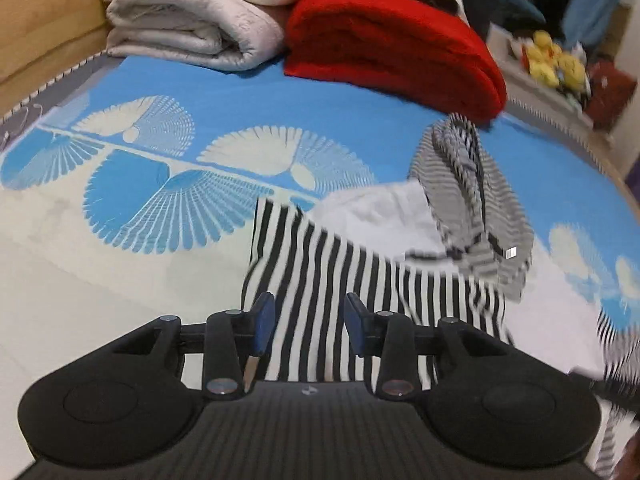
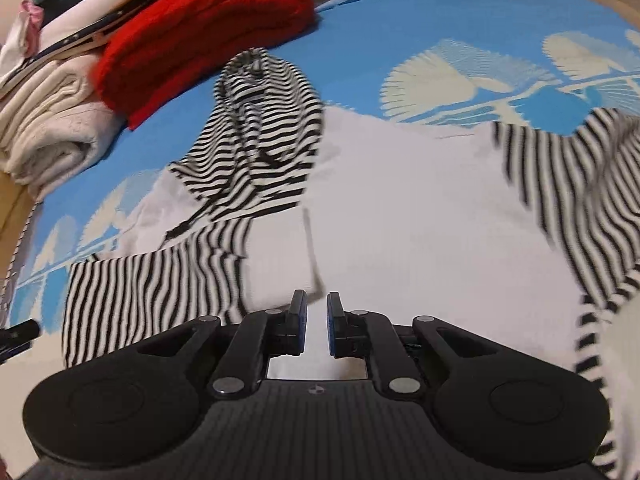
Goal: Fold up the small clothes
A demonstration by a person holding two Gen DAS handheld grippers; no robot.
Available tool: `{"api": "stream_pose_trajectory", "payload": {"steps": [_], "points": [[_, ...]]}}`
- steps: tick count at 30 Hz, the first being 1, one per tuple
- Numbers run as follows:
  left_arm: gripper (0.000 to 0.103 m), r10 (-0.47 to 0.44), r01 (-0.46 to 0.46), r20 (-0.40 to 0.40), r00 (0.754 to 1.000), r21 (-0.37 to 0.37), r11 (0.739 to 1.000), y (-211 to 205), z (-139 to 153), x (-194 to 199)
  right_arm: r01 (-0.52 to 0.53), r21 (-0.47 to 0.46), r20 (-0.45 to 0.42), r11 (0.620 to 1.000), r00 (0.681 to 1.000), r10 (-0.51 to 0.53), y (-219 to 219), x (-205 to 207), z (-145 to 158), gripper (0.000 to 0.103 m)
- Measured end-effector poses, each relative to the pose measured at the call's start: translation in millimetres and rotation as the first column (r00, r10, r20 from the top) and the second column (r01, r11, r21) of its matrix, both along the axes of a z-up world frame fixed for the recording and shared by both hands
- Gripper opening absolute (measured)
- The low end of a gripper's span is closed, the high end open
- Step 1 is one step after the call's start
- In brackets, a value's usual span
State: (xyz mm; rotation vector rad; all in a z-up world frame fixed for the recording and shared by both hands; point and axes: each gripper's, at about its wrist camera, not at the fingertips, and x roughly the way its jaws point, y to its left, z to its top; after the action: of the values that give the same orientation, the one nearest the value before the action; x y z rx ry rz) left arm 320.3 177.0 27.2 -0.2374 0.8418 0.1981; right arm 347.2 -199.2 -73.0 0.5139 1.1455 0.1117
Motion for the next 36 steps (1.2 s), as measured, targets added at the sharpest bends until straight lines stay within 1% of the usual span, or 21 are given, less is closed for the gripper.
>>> {"api": "stream_pose_trajectory", "payload": {"steps": [4, 7, 9, 11, 13, 15, 16, 17, 20, 21, 22, 24, 25, 26, 27, 28, 29, 30, 31, 32, 36], "points": [[0.041, 0.05, -0.05, 0.002, 0.999, 0.035, 0.998, 10.9, -3.7, 13.4, 0.04, 0.034, -0.035, 0.999, 0.999, -0.039, 5.2, 11.0, -17.8, 0.01], [0.041, 0.087, -0.087, -0.004, 0.996, 0.001, 0.996, 24.6, -4.2, 16.0, 0.085, 0.073, -0.076, 0.994, 0.994, -0.079, 4.8, 17.8, -32.5, 0.01], [0.041, 0.098, -0.098, -0.002, 0.995, 0.007, 0.995, 30.1, -7.2, 13.6, 0.099, 0.092, -0.093, 0.991, 0.992, -0.09, 6.1, 21.0, -39.5, 0.011], [0.041, 0.111, -0.111, -0.003, 0.994, 0.01, 0.994, 34.0, -7.4, 9.4, 0.12, 0.109, -0.114, 0.987, 0.988, -0.108, 7.8, 23.7, -47.3, 0.016], [0.041, 0.129, -0.129, -0.012, 0.992, 0.001, 0.992, 38.4, -9.2, 10.5, 0.134, 0.125, -0.123, 0.983, 0.985, -0.119, 8.4, 24.6, -53.4, 0.018], [0.041, 0.144, -0.144, -0.015, 0.989, 0.004, 0.99, 40.7, -10.0, 11.4, 0.123, 0.134, -0.109, 0.983, 0.988, -0.109, 11.8, 27.2, -57.0, 0.019], [0.041, 0.145, -0.145, -0.015, 0.989, 0.015, 0.989, 40.6, -9.7, 11.9, 0.114, 0.134, -0.092, 0.984, 0.991, -0.102, 13.0, 27.4, -57.2, 0.017], [0.041, 0.144, -0.144, -0.015, 0.989, 0.026, 0.989, 40.6, -9.2, 12.7, 0.108, 0.13, -0.072, 0.986, 0.992, -0.1, 12.7, 27.2, -56.0, 0.008], [0.041, 0.145, -0.145, -0.01, 0.989, 0.032, 0.989, 41.9, -7.8, 14.3, 0.108, 0.127, 0.017, 0.986, 0.994, -0.111, 6.1, 24.1, -38.3, 0.006], [0.041, 0.148, -0.148, -0.007, 0.989, 0.031, 0.989, 42.9, -6.7, 14.7, 0.103, 0.104, 0.056, 0.989, 0.992, -0.109, 4.6, 23.3, -25.1, 0.006], [0.041, 0.152, -0.152, -0.005, 0.988, 0.032, 0.988, 43.5, -6.0, 15.0, 0.083, 0.045, 0.131, 0.996, 0.987, -0.088, 5.5, 20.1, -1.3, 0.006], [0.041, 0.155, -0.155, -0.004, 0.988, 0.03, 0.987, 43.9, -5.4, 15.8, 0.047, -0.046, 0.282, 0.998, 0.959, -0.033, 6.5, 9.3, 40.0, 0.006], [0.041, 0.155, -0.155, -0.005, 0.988, 0.026, 0.988, 43.5, -5.4, 16.3, 0.045, -0.062, 0.329, 0.997, 0.944, -0.022, 2.8, 2.5, 55.6, 0.006], [0.041, 0.152, -0.151, -0.006, 0.988, 0.024, 0.988, 42.5, -6.0, 16.6, 0.06, -0.08, 0.335, 0.995, 0.942, -0.03, -3.8, -3.9, 63.3, 0.006], [0.041, 0.146, -0.146, -0.011, 0.989, 0.023, 0.989, 40.3, -6.9, 17.5, 0.079, -0.1, 0.313, 0.992, 0.949, -0.044, -10.2, -7.1, 61.4, 0.006], [0.041, 0.139, -0.139, -0.016, 0.99, 0.023, 0.99, 37.6, -8.0, 18.4, 0.1, -0.13, 0.259, 0.987, 0.964, -0.064, -17.1, -8.5, 51.4, 0.006], [0.041, 0.132, -0.131, -0.023, 0.991, 0.021, 0.991, 34.6, -9.7, 19.3, 0.119, -0.155, 0.161, 0.981, 0.982, -0.094, -25.5, -7.2, 31.9, 0.006], [0.041, 0.124, -0.123, -0.031, 0.992, 0.012, 0.992, 31.8, -12.2, 20.1, 0.135, -0.16, 0.081, 0.978, 0.989, -0.124, -32.3, -5.7, 15.2, 0.006], [0.041, 0.118, -0.118, -0.042, 0.992, -0.003, 0.993, 29.1, -15.0, 21.1, 0.168, -0.155, 0.003, 0.973, 0.985, -0.17, -41.4, -5.2, -1.9, 0.006], [0.041, 0.112, -0.114, -0.055, 0.992, -0.02, 0.993, 26.5, -18.4, 22.4, 0.199, -0.147, -0.044, 0.969, 0.977, -0.207, -48.9, -5.6, -14.2, 0.006], [0.041, 0.072, -0.081, -0.104, 0.992, -0.08, 0.993, 15.0, -32.5, 27.8, 0.209, -0.091, -0.046, 0.974, 0.976, -0.214, -57.7, -0.4, -22.7, 0.007]]}}
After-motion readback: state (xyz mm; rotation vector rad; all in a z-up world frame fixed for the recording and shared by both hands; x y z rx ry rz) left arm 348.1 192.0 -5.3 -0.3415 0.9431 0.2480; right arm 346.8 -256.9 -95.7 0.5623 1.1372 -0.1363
